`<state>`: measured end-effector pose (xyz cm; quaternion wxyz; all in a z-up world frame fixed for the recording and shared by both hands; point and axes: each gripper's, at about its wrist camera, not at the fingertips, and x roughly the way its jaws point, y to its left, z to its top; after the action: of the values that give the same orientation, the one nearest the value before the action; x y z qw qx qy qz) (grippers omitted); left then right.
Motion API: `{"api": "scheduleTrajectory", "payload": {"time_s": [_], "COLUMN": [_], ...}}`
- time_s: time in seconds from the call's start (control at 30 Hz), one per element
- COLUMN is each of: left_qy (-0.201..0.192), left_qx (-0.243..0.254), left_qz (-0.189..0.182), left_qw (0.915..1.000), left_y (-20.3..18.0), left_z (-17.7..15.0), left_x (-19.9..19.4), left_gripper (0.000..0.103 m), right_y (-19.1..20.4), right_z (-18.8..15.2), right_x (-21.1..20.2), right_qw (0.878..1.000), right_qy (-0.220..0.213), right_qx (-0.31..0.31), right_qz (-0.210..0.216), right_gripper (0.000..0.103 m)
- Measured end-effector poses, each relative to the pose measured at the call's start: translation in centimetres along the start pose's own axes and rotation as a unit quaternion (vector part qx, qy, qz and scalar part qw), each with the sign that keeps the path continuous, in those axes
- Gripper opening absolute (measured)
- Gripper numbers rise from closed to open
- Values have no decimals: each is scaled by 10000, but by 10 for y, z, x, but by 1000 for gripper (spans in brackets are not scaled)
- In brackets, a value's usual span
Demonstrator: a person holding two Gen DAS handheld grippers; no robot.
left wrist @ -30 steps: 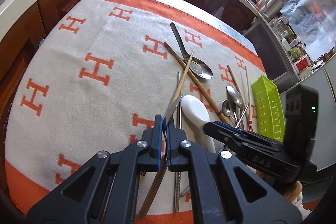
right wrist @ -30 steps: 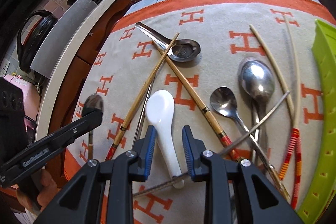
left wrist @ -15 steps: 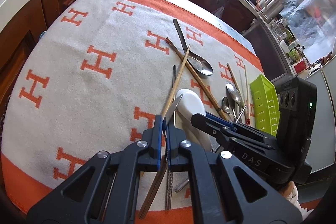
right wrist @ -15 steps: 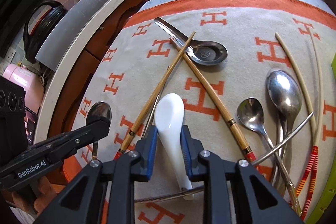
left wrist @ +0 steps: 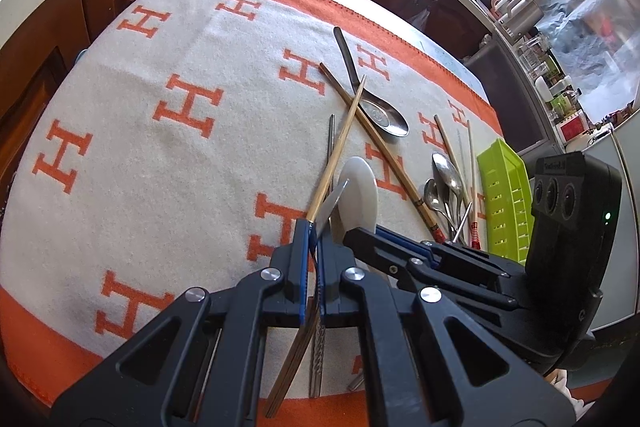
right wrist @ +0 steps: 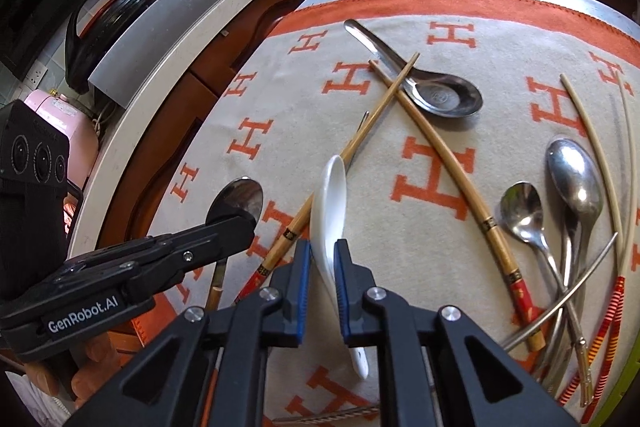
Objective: Organize utensils
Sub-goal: 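Carry the white spoon into the green tray with the right gripper while the left carries its chopstick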
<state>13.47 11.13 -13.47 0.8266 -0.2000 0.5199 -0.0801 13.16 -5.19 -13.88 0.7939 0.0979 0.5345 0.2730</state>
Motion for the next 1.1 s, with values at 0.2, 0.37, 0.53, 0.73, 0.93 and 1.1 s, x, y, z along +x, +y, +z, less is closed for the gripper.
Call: {"api": "scheduleTrajectory", "payload": {"time_s": [0.2, 0.37, 0.53, 0.73, 0.93, 1.1], "left_qy": [-71, -159, -221, -245, -154, 61], "left_qx": [3, 38, 85, 295, 697, 1130], "left_qz": [12, -20, -72, -164, -365, -630], "left_qw": [10000, 9999, 9997, 9991, 9968, 9916], "left_y": [-3, -10, -23, -51, -103, -166], "left_z": [0, -1, -3, -6, -9, -13], "left_x": [-9, -21, -33, -48, -55, -45], "left_gripper": [2, 2, 2, 2, 2, 2], "right_y": [7, 6, 1, -6, -29, -66], "right_z": [-1, -1, -1, -6, -22, -39], "right_x": [-13, -35, -63, -103, -145, -179], "right_qw": [9995, 9981, 9943, 9894, 9846, 9798], "right_qy": [-278, -617, -1058, -1438, -1718, -1901], "right_qx": [-115, -36, 76, 150, 328, 581], "right_qz": [-109, -48, 54, 135, 74, -216], "right_gripper": [5, 4, 4, 4, 4, 5]}}
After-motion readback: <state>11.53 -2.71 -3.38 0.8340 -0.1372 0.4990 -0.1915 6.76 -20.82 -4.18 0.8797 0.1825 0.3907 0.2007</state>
